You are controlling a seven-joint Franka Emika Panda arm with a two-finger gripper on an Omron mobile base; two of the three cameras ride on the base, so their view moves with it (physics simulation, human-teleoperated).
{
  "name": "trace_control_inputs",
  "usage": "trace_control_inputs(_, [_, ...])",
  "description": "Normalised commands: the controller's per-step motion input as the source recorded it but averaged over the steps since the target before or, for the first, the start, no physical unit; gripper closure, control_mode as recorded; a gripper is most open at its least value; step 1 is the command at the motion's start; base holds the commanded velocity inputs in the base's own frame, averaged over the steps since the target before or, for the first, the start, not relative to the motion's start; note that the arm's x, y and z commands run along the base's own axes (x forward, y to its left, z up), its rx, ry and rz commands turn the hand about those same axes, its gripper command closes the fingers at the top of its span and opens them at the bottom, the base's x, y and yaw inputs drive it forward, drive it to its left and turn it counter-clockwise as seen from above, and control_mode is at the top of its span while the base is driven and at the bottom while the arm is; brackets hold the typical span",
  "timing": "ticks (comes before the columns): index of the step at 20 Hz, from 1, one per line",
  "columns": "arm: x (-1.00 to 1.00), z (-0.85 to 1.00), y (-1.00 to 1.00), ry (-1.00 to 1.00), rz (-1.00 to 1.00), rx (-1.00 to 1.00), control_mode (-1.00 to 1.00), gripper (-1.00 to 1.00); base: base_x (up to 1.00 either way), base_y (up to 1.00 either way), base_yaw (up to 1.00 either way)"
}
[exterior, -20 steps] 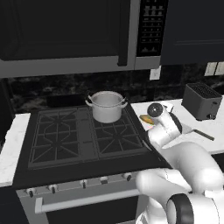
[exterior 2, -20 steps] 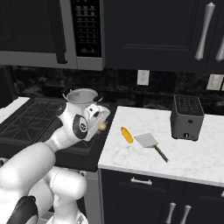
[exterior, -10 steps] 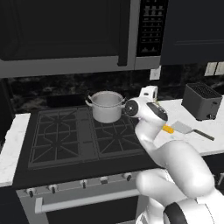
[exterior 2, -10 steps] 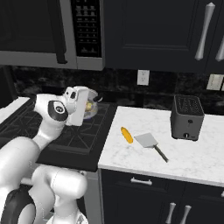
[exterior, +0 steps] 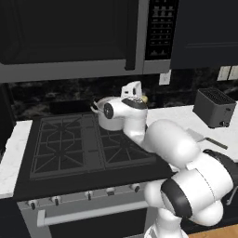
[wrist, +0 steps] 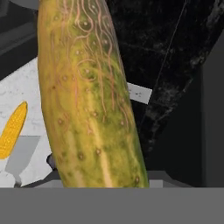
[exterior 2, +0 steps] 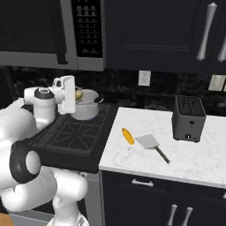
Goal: Put the cucumber and corn in the pot. Retrieve the spatula and lightly stir the vegetables in the pot.
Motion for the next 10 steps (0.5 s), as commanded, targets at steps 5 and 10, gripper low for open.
trace_control_inputs(5, [0.60,-0.16,0.05,0.00,-0.14,-0.02,-1.00,1.00,0.00,0.00,0.00])
trace_control_inputs(10, [0.53,-0.21,0.15,0.01,-0.08,0.00,-1.00,1.00,0.00,0.00,0.00])
